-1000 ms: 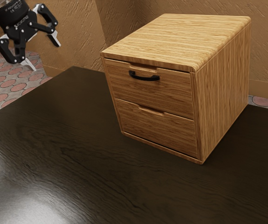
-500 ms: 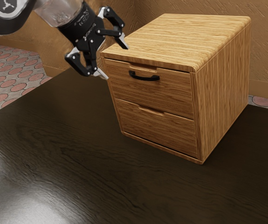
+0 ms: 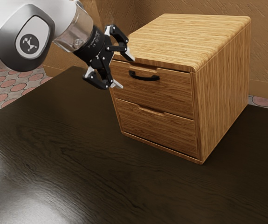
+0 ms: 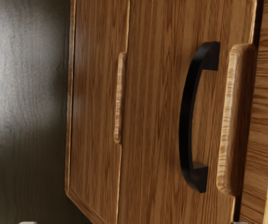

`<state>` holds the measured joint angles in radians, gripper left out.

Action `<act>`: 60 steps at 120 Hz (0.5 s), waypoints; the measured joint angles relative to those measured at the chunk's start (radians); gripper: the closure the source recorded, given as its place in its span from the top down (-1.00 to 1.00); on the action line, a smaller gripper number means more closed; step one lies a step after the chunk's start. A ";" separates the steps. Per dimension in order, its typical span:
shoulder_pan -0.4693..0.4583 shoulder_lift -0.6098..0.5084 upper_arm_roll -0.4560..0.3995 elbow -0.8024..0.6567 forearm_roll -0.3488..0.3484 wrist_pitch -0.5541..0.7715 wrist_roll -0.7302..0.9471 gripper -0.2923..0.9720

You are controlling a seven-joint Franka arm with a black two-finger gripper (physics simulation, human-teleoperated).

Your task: Pull the drawer handle with one arm to open the drawer

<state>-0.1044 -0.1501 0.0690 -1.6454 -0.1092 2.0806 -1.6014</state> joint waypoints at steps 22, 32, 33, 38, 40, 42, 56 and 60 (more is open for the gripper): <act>0.000 -0.007 0.006 -0.040 0.001 0.036 -0.019 0.24; 0.005 0.000 0.023 -0.056 0.010 0.063 -0.025 0.22; 0.005 0.001 0.025 -0.057 0.011 0.066 -0.026 0.22; 0.007 0.005 0.033 -0.059 0.014 0.079 -0.029 0.21; 0.007 0.006 0.036 -0.059 0.015 0.084 -0.030 0.21; 0.007 0.007 0.039 -0.060 0.016 0.088 -0.031 0.20; 0.007 0.009 0.046 -0.070 0.021 0.110 -0.038 0.18; 0.007 0.010 0.046 -0.073 0.021 0.114 -0.039 0.17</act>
<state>-0.0972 -0.1400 0.1149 -1.7187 -0.0878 2.1945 -1.6407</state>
